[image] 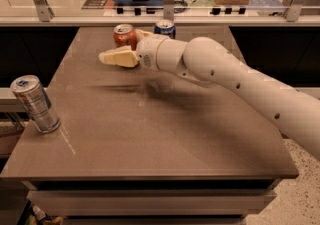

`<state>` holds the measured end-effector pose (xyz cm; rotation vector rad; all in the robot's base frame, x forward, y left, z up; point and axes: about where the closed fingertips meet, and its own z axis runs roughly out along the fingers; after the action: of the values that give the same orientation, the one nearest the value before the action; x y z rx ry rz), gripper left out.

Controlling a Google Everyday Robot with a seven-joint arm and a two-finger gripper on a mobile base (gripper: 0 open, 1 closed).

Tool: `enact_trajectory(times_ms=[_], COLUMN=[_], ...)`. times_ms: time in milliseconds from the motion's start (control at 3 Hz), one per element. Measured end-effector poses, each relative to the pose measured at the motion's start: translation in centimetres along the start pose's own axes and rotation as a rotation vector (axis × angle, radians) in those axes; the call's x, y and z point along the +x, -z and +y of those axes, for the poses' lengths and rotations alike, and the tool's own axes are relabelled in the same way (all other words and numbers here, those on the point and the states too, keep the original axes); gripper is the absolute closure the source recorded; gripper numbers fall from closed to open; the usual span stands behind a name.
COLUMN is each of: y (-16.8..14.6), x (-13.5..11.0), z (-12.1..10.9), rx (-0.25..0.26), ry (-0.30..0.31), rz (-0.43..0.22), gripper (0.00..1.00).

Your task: Move coke can near redbull can

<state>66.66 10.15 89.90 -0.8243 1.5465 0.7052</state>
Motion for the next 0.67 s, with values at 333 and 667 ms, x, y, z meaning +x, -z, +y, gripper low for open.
enact_trajectory(times_ms=[333, 667], y=[-0.65, -1.24], x=[0.03, 0.48], z=[-0.71, -1.24], rx=[-0.014, -0.026], ry=[-0.003, -0.017], rz=[-0.013, -0.028], gripper=[0.41, 0.64])
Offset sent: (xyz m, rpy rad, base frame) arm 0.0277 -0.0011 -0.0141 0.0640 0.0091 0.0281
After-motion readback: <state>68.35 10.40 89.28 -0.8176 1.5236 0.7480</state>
